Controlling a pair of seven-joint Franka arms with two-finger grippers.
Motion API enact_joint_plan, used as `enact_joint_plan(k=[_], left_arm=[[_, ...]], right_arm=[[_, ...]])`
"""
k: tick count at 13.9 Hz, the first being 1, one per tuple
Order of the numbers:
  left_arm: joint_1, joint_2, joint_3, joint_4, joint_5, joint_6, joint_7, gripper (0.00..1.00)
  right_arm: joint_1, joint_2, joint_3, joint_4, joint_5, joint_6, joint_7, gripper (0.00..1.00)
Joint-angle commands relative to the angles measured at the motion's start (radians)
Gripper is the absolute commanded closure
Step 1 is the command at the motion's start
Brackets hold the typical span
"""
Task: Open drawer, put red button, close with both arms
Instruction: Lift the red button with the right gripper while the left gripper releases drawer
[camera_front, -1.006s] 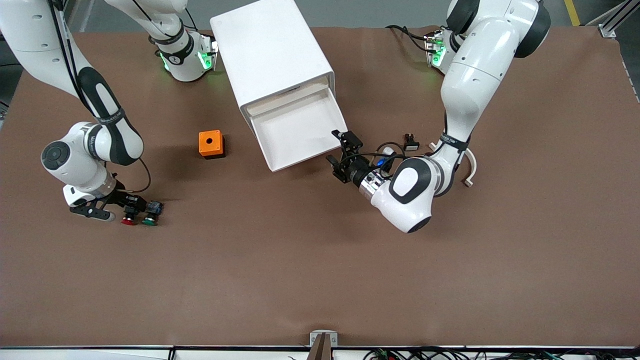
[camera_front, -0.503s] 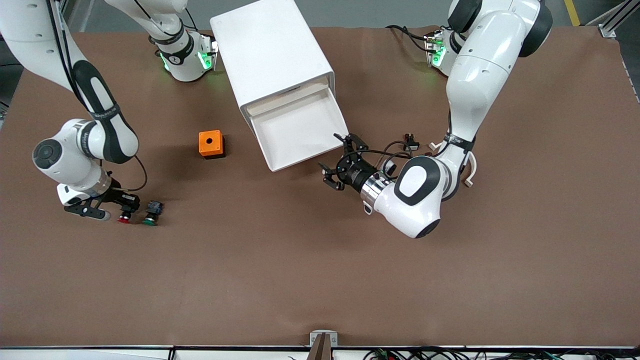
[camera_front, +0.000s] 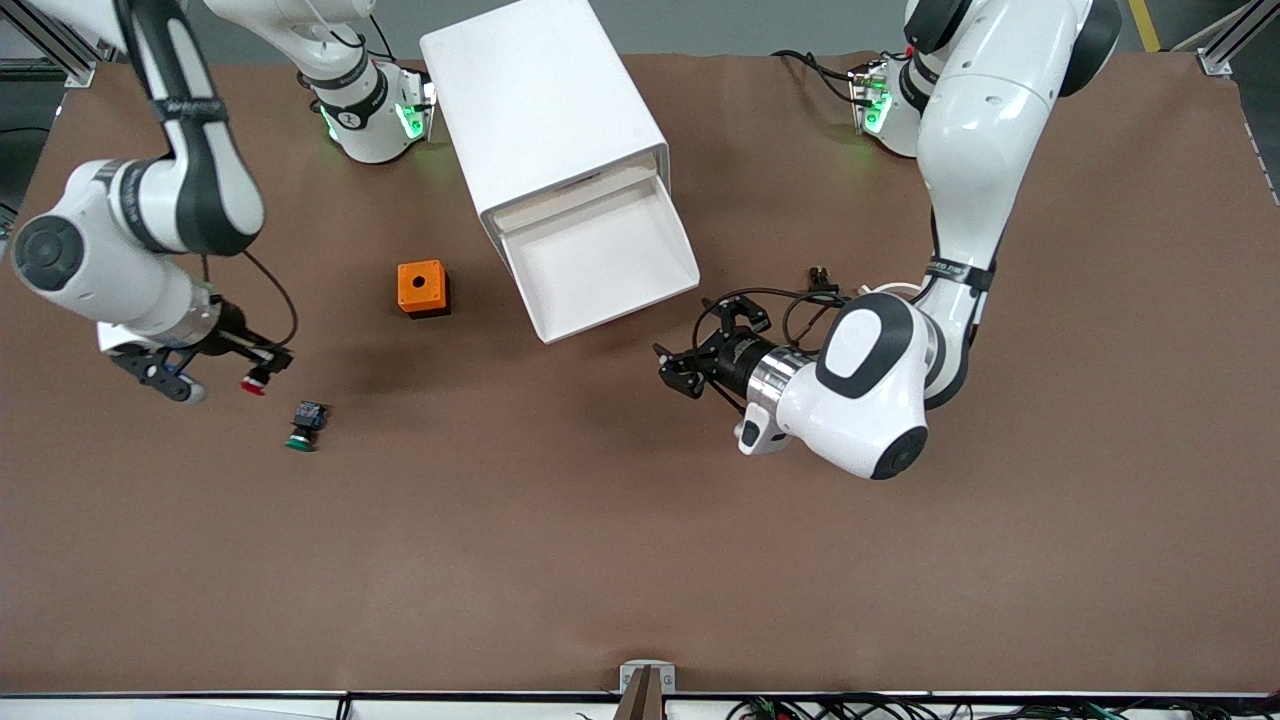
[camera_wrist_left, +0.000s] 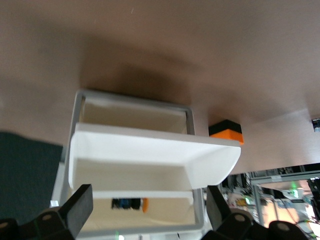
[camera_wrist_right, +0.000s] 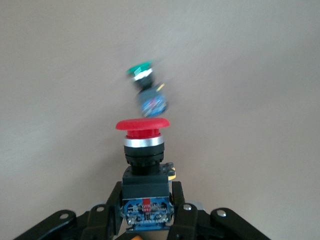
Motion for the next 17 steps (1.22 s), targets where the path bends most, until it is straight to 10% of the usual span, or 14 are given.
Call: enact_joint_plan(k=[1, 4, 17], left_arm=[[-0.011, -0.087, 0.011, -0.015, 0.115, 0.066, 0.124, 0.0], [-0.011, -0.134, 0.012, -0.019, 0.247, 0.124, 0.19, 0.0], [-0.043, -0.156, 0.003, -0.038, 0.639, 0.325, 0.19, 0.0]], right_arm=[[0.164, -0.051, -0.007, -0.018, 0.03, -0.012, 0.29, 1.0], [0.321, -0.071, -0.009, -0.003, 0.156, 0.005, 0.465, 1.0], [0.712, 0.024, -0.01, 0.109, 0.16, 0.092, 0.982, 1.0]])
